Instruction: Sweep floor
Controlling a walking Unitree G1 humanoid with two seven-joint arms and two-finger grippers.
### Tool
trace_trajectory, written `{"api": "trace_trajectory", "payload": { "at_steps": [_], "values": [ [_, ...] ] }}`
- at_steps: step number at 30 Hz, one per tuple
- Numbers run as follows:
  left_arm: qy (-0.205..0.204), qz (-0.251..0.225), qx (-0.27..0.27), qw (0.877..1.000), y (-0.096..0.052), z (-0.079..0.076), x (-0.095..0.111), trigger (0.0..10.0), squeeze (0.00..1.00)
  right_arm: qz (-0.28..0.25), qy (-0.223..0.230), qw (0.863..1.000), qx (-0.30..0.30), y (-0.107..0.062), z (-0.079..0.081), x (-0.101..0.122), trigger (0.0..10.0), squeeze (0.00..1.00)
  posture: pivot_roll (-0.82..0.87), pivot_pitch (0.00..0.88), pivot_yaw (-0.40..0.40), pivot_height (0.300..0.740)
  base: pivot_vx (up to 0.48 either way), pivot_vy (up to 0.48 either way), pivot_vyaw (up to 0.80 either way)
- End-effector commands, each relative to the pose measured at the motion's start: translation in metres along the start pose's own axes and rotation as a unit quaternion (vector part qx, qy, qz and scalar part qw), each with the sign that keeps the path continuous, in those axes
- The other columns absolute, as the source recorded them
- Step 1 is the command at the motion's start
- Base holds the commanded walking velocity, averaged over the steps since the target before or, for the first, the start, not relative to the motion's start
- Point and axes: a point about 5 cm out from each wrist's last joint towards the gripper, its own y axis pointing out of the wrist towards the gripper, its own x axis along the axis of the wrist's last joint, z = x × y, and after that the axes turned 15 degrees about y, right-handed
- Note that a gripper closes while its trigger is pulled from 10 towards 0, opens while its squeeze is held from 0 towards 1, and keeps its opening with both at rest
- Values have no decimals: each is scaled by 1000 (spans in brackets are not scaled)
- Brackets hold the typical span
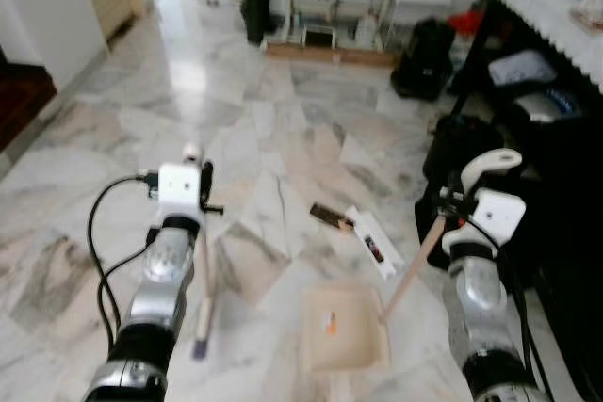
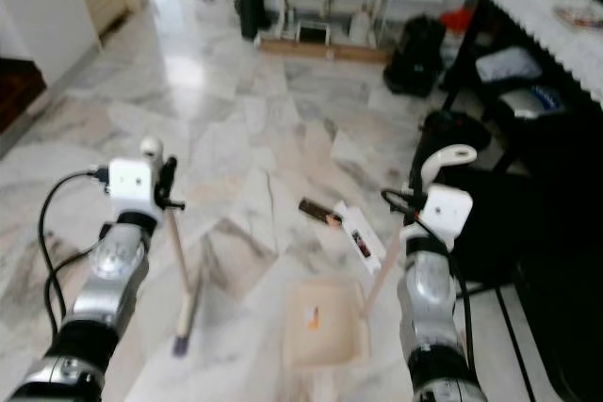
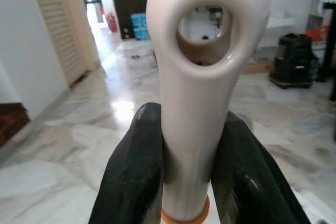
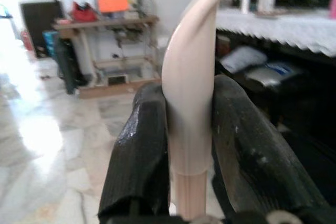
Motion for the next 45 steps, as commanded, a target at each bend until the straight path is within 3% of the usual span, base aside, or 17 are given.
{"api": "trace_trajectory", "payload": {
  "at_steps": [1, 45],
  "values": [
    [-7, -29, 2, 1000, 5, -1, 13, 10000, 0, -31, 4, 999, 12, 9, 7, 13, 10000, 0, 85, 48, -68, 740, 330, 0, 0],
    [-4, -23, 9, 1000, 4, 2, 11, 10000, 0, -29, 5, 999, 14, 8, 8, 13, 10000, 0, 84, 77, -70, 740, 315, 0, 0]
  ]
}}
